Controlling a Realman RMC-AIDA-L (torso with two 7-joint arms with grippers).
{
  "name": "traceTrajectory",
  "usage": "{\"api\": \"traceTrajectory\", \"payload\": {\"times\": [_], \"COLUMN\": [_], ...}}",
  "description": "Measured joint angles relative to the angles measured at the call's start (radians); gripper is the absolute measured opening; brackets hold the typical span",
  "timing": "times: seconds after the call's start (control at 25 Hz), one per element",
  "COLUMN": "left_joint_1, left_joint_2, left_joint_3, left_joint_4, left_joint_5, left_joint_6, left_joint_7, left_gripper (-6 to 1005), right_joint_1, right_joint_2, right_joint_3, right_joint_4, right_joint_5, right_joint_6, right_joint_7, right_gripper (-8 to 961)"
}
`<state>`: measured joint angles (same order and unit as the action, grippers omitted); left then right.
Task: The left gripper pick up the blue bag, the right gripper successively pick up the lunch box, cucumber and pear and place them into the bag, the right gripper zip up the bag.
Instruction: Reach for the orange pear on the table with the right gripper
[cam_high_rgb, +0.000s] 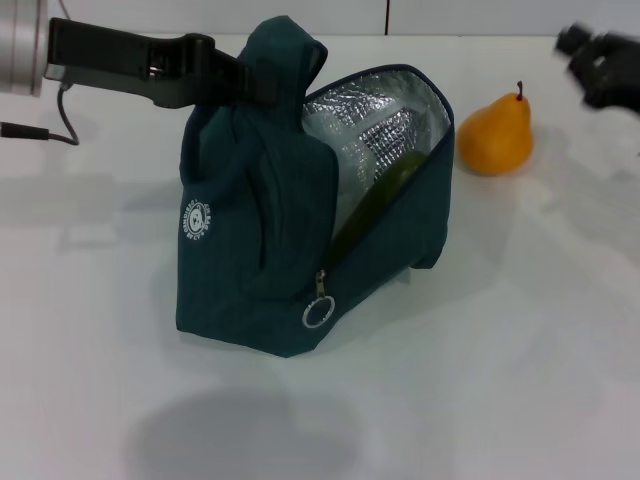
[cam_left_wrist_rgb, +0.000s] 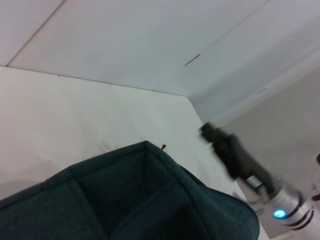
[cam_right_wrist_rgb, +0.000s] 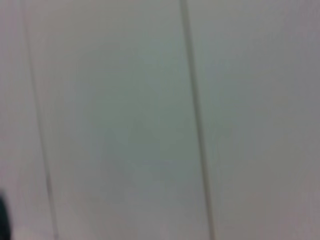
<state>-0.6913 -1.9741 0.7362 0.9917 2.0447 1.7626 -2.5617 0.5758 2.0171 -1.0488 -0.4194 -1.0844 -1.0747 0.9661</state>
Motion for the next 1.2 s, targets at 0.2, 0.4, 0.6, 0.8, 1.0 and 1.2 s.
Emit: {"api": "traceTrajectory", "payload": {"times": [0.2, 0.4, 0.6, 0.8, 1.0, 1.2], "left_joint_1": [-0.002, -0.005, -0.005, -0.012, -0.024, -0.026], "left_joint_2": [0.001, 0.0, 0.0, 0.0, 0.003, 0.006], "left_joint_3": [0.0, 0.0, 0.0, 0.0, 0.0, 0.0], "left_joint_4": [-0.001, -0.001, -0.001, -0.005, -0.026, -0.028], "left_joint_5": [0.0, 0.0, 0.0, 0.0, 0.001, 0.001], "left_joint_6": [-0.002, -0.004, -0.011, -0.016, -0.019, -0.023], "left_joint_7": [0.0, 0.001, 0.002, 0.002, 0.002, 0.003], "left_gripper": [40, 40, 40, 40, 40, 40], "right_joint_1": [0.031, 0.067, 0.07, 0.072, 0.079, 0.086], "right_joint_2": [0.009, 0.011, 0.011, 0.011, 0.011, 0.011], "right_joint_3": [-0.124, -0.132, -0.132, -0.135, -0.156, -0.158], "right_joint_4": [0.021, 0.073, 0.08, 0.083, 0.099, 0.107], "right_joint_5": [0.007, 0.024, 0.061, 0.068, 0.069, 0.069], "right_joint_6": [0.113, 0.127, 0.129, 0.161, 0.174, 0.182], "right_joint_7": [-0.047, -0.108, -0.151, -0.158, -0.158, -0.16], "right_gripper": [140, 300, 429, 645, 822, 885]}}
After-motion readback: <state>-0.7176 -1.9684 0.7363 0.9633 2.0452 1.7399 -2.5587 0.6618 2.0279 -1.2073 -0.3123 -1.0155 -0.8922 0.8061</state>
